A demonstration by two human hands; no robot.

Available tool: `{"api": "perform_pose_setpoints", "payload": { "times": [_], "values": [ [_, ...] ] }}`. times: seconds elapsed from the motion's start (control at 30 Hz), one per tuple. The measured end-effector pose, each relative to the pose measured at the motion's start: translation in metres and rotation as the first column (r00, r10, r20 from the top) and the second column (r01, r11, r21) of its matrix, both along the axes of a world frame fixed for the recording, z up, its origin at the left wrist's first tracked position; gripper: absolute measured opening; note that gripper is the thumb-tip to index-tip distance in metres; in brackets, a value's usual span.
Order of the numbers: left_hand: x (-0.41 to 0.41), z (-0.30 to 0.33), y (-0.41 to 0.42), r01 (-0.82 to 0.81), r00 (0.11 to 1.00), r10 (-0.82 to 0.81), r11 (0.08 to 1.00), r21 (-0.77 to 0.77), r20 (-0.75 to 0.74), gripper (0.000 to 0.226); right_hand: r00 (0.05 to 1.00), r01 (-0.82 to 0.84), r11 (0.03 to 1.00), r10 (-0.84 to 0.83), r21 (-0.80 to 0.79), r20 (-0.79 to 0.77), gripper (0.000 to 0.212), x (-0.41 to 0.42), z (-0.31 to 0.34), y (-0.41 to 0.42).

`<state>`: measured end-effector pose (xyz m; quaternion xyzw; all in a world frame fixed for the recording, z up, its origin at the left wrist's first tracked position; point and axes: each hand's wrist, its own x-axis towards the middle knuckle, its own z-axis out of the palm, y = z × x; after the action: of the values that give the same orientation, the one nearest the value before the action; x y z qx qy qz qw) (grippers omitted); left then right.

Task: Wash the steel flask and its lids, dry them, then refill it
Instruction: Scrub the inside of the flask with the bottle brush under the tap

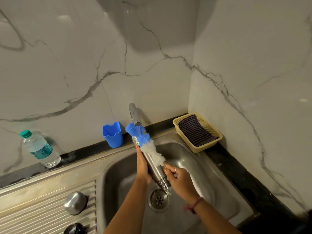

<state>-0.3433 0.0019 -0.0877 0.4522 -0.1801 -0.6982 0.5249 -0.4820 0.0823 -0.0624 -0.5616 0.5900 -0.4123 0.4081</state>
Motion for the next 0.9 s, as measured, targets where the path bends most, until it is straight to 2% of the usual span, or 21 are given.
{"api": "perform_pose_setpoints", "payload": {
  "times": [0.17, 0.33, 0.47, 0.6, 0.77, 0.87, 0.9],
  "values": [
    [0.010, -0.005, 0.003, -0.069, 0.997, 0.069, 0.998, 0.013, -0.020, 0.079, 0.995, -0.021, 0.998, 0.015, -0.061, -0.098, 0.030, -0.014, -0.015, 0.030],
    [0.020, -0.006, 0.003, -0.116, 0.993, 0.117, 0.993, 0.030, -0.023, 0.090, 0.998, -0.003, 0.999, 0.000, -0.039, -0.057, 0.029, -0.020, -0.027, 0.062],
    [0.015, -0.007, 0.004, -0.029, 0.999, 0.029, 1.000, -0.005, -0.044, 0.093, 0.997, 0.058, 0.997, -0.061, -0.053, -0.051, 0.025, -0.006, -0.012, 0.020],
    [0.014, -0.002, 0.003, -0.016, 1.000, 0.017, 1.000, 0.019, -0.009, 0.084, 0.999, 0.033, 0.998, -0.035, -0.051, -0.035, 0.029, 0.002, -0.001, -0.007],
    [0.027, -0.004, 0.001, -0.016, 1.000, 0.015, 1.000, -0.013, -0.028, 0.084, 0.999, 0.019, 0.999, -0.020, -0.040, -0.032, 0.023, -0.016, -0.027, 0.036],
    [0.034, -0.005, -0.001, -0.050, 0.998, 0.050, 0.999, 0.013, -0.022, 0.082, 0.999, 0.017, 1.000, -0.018, -0.018, -0.037, 0.014, -0.025, -0.034, 0.057],
    [0.033, -0.005, 0.001, -0.046, 0.999, 0.047, 0.999, 0.020, -0.020, 0.082, 0.999, 0.017, 1.000, -0.019, -0.024, -0.051, 0.017, -0.025, -0.033, 0.054]
  ]
}}
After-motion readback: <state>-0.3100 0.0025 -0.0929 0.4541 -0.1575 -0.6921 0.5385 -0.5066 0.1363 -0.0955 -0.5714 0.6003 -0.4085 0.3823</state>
